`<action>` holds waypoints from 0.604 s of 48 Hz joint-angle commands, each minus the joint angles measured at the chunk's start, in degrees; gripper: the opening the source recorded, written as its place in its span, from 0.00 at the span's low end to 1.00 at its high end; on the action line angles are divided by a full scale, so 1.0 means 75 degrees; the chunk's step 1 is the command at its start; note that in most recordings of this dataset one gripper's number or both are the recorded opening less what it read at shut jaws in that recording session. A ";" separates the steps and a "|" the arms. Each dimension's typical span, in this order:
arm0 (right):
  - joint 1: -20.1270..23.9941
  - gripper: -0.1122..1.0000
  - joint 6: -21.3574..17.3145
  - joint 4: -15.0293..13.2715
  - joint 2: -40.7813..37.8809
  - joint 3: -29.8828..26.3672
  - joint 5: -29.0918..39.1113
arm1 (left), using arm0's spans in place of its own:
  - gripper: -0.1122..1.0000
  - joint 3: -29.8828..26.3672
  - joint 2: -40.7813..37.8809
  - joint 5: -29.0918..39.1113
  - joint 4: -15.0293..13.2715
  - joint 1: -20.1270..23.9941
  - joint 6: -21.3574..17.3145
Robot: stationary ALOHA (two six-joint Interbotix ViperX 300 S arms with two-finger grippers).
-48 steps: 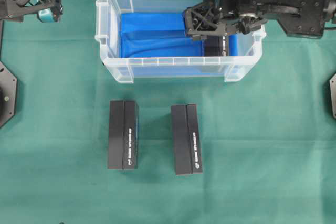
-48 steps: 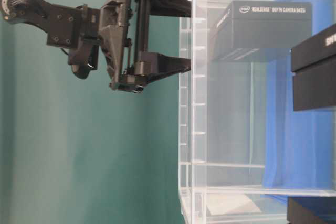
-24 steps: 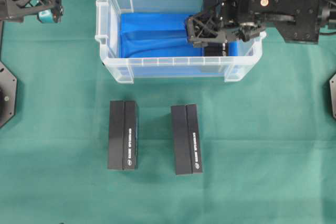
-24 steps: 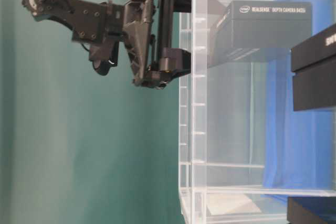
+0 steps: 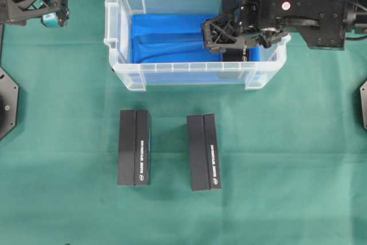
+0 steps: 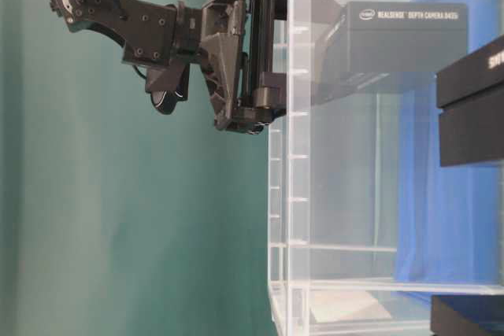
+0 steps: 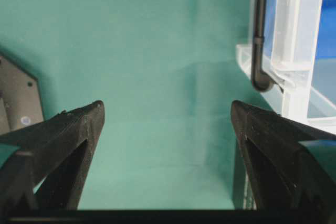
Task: Take out the box from the case.
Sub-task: 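Lower the right gripper around the right box pair and close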
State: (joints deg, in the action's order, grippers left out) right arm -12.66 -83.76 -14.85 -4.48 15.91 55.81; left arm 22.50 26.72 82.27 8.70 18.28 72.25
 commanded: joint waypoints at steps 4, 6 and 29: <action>-0.0164 0.94 0.0012 -0.0035 0.0035 -0.0012 -0.0047 | 0.96 -0.0094 0.0082 -0.0023 0.0023 -0.0035 0.0012; -0.0176 0.94 0.0023 -0.0035 0.0035 -0.0012 -0.0047 | 0.96 -0.0094 0.0082 -0.0023 0.0023 -0.0023 0.0012; -0.0199 0.78 0.0012 -0.0059 -0.0117 -0.0012 0.0047 | 0.96 -0.0082 0.0082 -0.0023 0.0035 -0.0035 0.0000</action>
State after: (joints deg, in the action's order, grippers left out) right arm -13.27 -83.76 -14.94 -5.01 15.73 56.16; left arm 22.50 26.72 82.18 8.70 18.19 72.25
